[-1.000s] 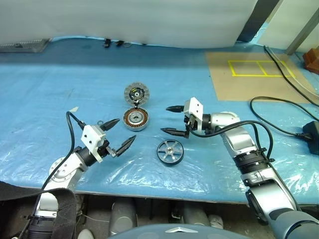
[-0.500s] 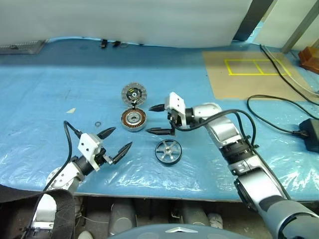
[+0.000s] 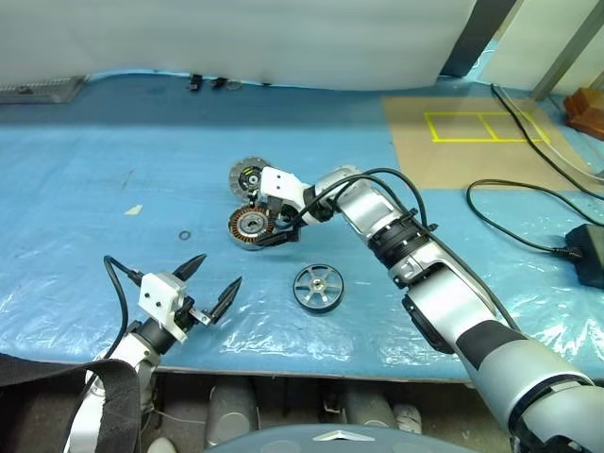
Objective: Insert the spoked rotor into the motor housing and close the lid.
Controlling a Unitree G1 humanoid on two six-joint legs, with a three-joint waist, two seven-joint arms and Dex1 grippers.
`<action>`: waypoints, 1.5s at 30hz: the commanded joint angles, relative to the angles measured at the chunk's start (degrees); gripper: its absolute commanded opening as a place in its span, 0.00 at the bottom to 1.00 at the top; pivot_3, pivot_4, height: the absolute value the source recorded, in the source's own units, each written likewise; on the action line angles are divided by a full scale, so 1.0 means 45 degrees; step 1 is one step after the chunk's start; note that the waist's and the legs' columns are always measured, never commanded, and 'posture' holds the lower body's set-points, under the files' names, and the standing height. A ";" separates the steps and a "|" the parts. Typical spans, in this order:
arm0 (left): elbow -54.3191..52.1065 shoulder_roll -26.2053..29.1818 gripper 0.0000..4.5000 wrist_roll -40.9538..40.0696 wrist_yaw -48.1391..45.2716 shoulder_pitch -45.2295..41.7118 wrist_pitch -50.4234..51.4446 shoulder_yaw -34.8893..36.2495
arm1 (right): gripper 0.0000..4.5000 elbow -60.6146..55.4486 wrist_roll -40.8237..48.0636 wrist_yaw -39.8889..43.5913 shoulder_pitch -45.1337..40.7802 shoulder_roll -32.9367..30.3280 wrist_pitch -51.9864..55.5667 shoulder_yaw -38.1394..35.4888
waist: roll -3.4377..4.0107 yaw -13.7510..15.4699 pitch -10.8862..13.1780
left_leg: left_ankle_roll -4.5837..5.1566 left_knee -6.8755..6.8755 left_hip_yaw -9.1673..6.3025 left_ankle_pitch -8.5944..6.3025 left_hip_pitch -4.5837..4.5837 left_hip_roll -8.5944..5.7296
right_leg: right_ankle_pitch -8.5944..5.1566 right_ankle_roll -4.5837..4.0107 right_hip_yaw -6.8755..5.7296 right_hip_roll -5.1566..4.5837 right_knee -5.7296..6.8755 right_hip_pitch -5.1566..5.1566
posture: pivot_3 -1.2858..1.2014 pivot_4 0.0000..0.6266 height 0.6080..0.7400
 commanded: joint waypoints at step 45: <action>-0.0887 -0.0067 1.00 -0.0132 0.0530 0.1411 -0.0880 0.0868 | 0.48 -0.3614 -0.2997 0.2805 0.2076 0.0472 0.0906 0.2364 | 0.0038 0.0008 -0.0014 | -0.0001 -0.0054 0.0000 -0.0004 0.0178 0.0010 | 0.0008 -0.0016 0.0006 0.0002 -0.0041 0.0140 | 0.52 0.24 1.00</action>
